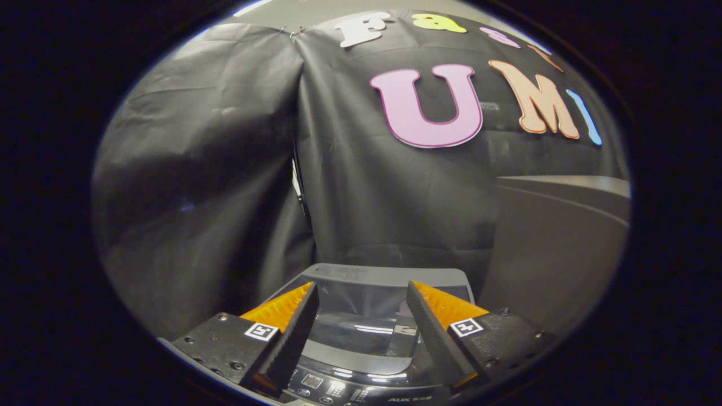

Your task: Put the clothes into the washing machine and then close the washing machine lid.

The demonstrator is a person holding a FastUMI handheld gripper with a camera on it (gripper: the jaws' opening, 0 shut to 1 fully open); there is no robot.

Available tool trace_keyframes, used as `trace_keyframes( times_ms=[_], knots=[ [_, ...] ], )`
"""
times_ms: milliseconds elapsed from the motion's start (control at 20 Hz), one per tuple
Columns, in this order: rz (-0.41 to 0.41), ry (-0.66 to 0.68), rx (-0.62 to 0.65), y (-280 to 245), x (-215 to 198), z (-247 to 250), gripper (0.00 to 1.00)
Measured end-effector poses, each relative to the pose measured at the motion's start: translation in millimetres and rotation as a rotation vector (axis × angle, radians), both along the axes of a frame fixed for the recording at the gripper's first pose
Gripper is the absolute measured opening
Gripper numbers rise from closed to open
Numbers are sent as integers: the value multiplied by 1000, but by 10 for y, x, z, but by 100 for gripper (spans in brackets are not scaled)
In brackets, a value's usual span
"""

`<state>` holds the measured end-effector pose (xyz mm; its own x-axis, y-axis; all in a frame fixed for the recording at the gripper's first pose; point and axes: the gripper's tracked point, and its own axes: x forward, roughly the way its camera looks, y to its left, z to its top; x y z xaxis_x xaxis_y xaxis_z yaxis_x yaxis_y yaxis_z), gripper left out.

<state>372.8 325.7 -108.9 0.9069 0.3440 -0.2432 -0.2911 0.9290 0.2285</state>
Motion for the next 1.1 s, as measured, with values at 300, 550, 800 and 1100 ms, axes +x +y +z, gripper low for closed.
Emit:
trace_keyframes(
  times_ms=[300, 550, 800, 1100],
  knots=[
    [-3, -102, 30, -576, -555, 507, 94],
    [-58, -205, 7, -1221, -1109, 853, 92],
    [-148, -318, -100, -1917, -1492, 1061, 92],
    [-231, -390, -242, -2376, -1860, 1176, 94]
  ],
)
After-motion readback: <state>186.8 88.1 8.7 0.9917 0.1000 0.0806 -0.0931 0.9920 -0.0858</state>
